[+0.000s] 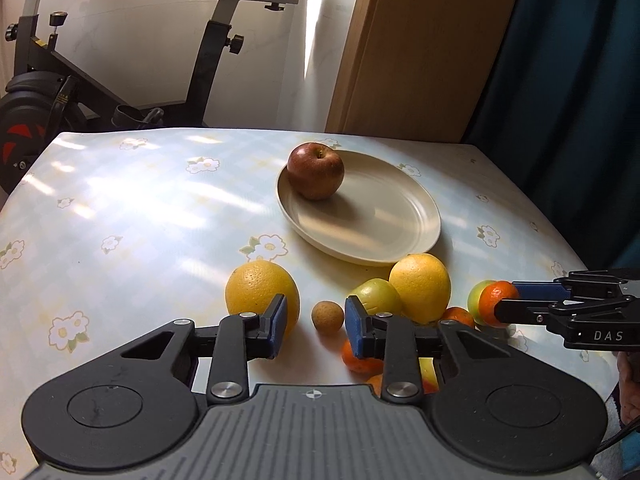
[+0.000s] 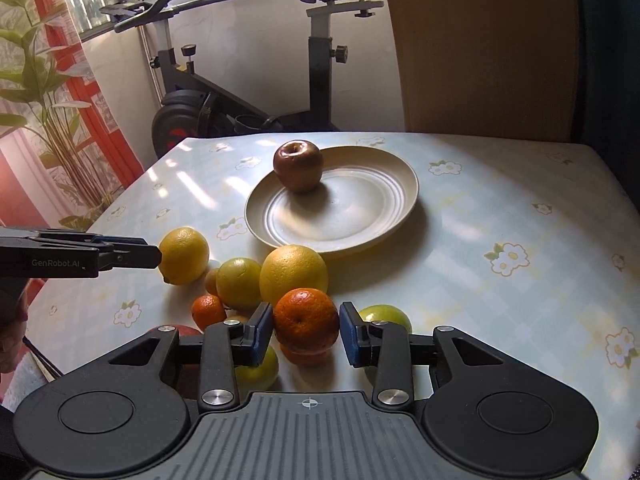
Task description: Organize fruits
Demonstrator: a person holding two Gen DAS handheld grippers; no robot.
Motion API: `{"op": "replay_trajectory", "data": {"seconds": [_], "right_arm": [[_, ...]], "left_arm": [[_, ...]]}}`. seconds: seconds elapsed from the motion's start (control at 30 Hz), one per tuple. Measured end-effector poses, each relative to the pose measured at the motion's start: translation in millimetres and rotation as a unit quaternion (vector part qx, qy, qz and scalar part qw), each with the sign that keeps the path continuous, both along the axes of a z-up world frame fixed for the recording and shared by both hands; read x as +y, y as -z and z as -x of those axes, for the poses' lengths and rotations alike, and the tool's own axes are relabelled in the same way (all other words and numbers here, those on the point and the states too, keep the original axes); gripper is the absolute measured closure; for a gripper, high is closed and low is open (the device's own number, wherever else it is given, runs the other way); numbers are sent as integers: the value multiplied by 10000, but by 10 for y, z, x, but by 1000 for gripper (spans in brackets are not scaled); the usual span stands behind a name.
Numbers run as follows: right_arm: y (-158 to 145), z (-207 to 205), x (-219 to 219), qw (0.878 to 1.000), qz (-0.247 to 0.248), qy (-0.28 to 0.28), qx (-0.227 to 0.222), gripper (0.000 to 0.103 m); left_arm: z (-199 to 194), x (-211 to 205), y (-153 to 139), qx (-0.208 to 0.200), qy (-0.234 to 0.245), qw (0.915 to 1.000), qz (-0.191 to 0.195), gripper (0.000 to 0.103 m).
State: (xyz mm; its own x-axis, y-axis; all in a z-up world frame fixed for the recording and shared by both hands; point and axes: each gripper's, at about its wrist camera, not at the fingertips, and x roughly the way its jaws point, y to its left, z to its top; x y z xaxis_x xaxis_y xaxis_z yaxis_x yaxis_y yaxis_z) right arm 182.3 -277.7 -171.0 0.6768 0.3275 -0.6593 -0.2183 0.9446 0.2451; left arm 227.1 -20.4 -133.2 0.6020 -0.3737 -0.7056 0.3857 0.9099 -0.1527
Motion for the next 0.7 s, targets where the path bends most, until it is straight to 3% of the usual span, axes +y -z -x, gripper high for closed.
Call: {"op": "replay_trajectory", "data": {"seconds": [0.07, 0.3, 0.53, 0.7], "right_arm": [[-50, -64, 12, 9999, 58, -45, -83, 70], [-108, -222, 13, 9996, 129, -98, -220, 70], [-71, -213, -39, 9998, 106, -53, -181, 70], [-36, -216, -81, 9999, 33, 21, -146, 70]], "left_arm": [[-61, -36, 11, 45, 153, 9999, -34, 78], [-305, -186, 103, 201, 660, 9972, -291, 78], [-322, -301, 154, 136, 1488, 9847, -895, 78], [-347, -329, 218, 222, 1630, 9813, -996, 78]]}}
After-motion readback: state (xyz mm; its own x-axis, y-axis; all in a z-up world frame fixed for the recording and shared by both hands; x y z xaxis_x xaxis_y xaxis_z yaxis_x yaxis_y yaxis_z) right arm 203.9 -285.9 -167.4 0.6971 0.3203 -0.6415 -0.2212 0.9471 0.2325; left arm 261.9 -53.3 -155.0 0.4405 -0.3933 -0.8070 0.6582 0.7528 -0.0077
